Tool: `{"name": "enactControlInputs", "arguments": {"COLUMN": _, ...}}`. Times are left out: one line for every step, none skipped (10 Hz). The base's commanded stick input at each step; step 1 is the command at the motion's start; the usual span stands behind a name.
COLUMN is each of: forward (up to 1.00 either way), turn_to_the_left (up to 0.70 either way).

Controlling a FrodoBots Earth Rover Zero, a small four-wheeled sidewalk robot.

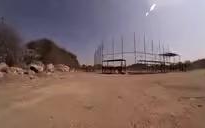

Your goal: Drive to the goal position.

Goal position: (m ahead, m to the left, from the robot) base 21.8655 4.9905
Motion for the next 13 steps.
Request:
{"name": "enactControlInputs", "arguments": {"forward": 1.00, "turn_to_the_left": 0.00}}
{"name": "enactControlInputs", "arguments": {"forward": 1.00, "turn_to_the_left": 0.00}}
{"name": "enactControlInputs", "arguments": {"forward": 1.00, "turn_to_the_left": 0.00}}
{"name": "enactControlInputs", "arguments": {"forward": 1.00, "turn_to_the_left": 0.00}}
{"name": "enactControlInputs", "arguments": {"forward": 1.00, "turn_to_the_left": 0.00}}
{"name": "enactControlInputs", "arguments": {"forward": 1.00, "turn_to_the_left": 0.00}}
{"name": "enactControlInputs", "arguments": {"forward": 1.00, "turn_to_the_left": 0.00}}
{"name": "enactControlInputs", "arguments": {"forward": 1.00, "turn_to_the_left": 0.00}}
{"name": "enactControlInputs", "arguments": {"forward": 1.00, "turn_to_the_left": 0.00}}
{"name": "enactControlInputs", "arguments": {"forward": 1.00, "turn_to_the_left": 0.00}}
{"name": "enactControlInputs", "arguments": {"forward": 1.00, "turn_to_the_left": 0.00}}
{"name": "enactControlInputs", "arguments": {"forward": 1.00, "turn_to_the_left": 0.00}}
{"name": "enactControlInputs", "arguments": {"forward": 1.00, "turn_to_the_left": 0.00}}
